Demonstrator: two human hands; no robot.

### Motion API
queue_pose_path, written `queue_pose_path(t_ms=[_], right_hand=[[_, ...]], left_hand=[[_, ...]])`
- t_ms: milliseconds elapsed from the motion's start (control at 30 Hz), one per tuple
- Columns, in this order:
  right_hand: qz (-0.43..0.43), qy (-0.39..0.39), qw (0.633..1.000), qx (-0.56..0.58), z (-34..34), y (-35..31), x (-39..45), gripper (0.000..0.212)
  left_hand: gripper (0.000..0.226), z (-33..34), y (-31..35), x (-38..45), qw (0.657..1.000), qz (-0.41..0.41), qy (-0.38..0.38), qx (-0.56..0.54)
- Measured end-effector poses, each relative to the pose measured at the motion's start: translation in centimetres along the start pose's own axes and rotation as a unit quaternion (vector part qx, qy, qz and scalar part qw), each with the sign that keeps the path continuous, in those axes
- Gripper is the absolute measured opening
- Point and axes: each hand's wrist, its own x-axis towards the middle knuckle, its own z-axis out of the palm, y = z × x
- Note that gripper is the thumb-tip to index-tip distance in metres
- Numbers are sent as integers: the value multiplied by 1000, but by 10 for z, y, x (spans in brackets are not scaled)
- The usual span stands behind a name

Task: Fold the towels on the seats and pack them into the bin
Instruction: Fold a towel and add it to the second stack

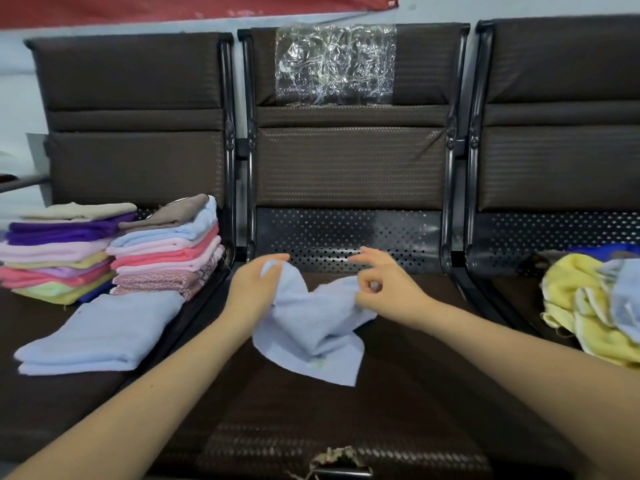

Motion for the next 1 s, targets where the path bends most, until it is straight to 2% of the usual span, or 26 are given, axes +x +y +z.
queue_pose_path(t_ms=[67, 100, 200, 300, 333, 400, 467, 500, 633, 733, 800, 867, 933, 1000], right_hand=[[-3, -98, 995, 22, 2, -2, -8, 32], [11, -120, 992, 36, 7, -1, -12, 29], [2, -61, 998, 31, 20, -7, -5, 5], [-29, -55, 997, 49, 22, -26, 8, 47], [-42, -76, 995, 55, 23, -33, 11, 46], [-32, -121, 989, 73, 26, -44, 10, 21], [-14, -136, 985, 105, 25, -46, 8, 35], [-23, -119, 986, 112, 22, -47, 8, 38], [-13, -52, 993, 109, -12, -43, 6, 36], [9, -72, 992, 104, -39, -34, -2, 37], [18, -31, 986, 164, -49, -32, -6, 29], [38, 20, 953, 298, -56, -37, -7, 20], [56, 45, 916, 395, -64, -45, -7, 26], [69, 68, 900, 424, -70, -54, -9, 34]], left_hand=[[27, -11, 9, 4, 993, 92, -35, 61], [26, -14, 13, 4, 988, 120, -58, 84], [20, -20, 24, 1, 968, 166, -110, 151], [15, -23, 36, -4, 949, 227, -144, 162], [15, -24, 39, -6, 943, 248, -158, 155], [16, -27, 41, -7, 936, 271, -173, 145], [13, -32, 39, -4, 937, 276, -163, 140], [13, -36, 36, 0, 939, 276, -146, 143], [21, -60, 25, 13, 960, 236, -38, 148], [27, -74, 24, 14, 967, 201, 33, 151], [26, -80, 23, 15, 964, 191, 24, 183], [31, -83, 21, 15, 964, 180, -7, 197], [31, -84, 25, 12, 967, 153, -36, 202], [31, -85, 31, 8, 974, 122, -56, 185]])
